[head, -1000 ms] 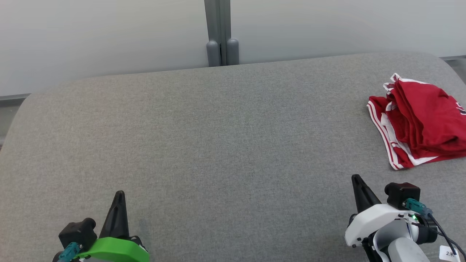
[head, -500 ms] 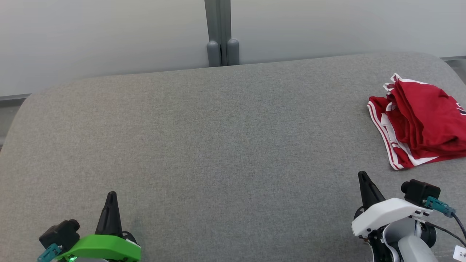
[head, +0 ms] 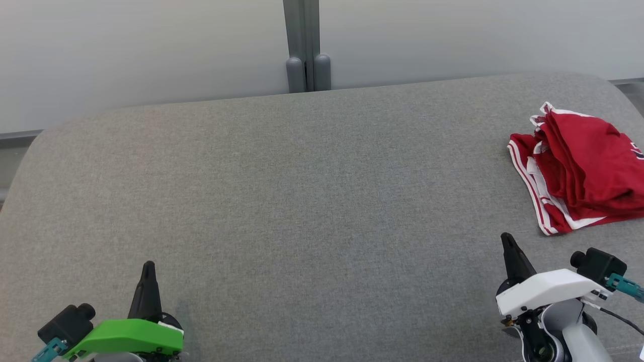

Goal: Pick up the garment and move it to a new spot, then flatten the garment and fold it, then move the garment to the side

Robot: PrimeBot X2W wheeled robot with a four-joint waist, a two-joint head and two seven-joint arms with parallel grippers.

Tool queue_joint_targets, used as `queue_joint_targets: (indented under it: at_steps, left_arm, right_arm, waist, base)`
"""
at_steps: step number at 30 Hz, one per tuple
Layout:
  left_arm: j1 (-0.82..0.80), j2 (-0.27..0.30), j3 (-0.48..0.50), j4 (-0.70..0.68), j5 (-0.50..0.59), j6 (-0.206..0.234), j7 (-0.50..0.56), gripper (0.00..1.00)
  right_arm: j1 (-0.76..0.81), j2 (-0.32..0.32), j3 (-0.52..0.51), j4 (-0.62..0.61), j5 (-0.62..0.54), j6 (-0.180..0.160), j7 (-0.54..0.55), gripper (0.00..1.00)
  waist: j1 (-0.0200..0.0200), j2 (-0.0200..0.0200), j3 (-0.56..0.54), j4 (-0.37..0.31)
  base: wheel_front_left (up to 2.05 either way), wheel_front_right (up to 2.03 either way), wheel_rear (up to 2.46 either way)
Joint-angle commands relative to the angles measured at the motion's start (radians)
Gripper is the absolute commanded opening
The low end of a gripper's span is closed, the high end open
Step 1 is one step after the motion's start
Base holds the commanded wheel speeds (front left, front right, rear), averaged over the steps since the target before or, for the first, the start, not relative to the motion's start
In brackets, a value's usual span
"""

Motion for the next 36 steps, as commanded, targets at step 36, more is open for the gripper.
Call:
queue_joint_targets:
  at_steps: [36]
  left_arm:
    - [-0.054, 0.009, 0.041, -0.051, -0.416, -0.002, 0.119, 0.00]
  right_arm:
    - [0.000, 0.002, -0.047, -0.065, 0.442, 0.000, 0.075, 0.00]
  waist:
    - [0.0000, 0.0000, -0.003, 0.002]
  base:
    - [0.00, 0.00, 0.00]
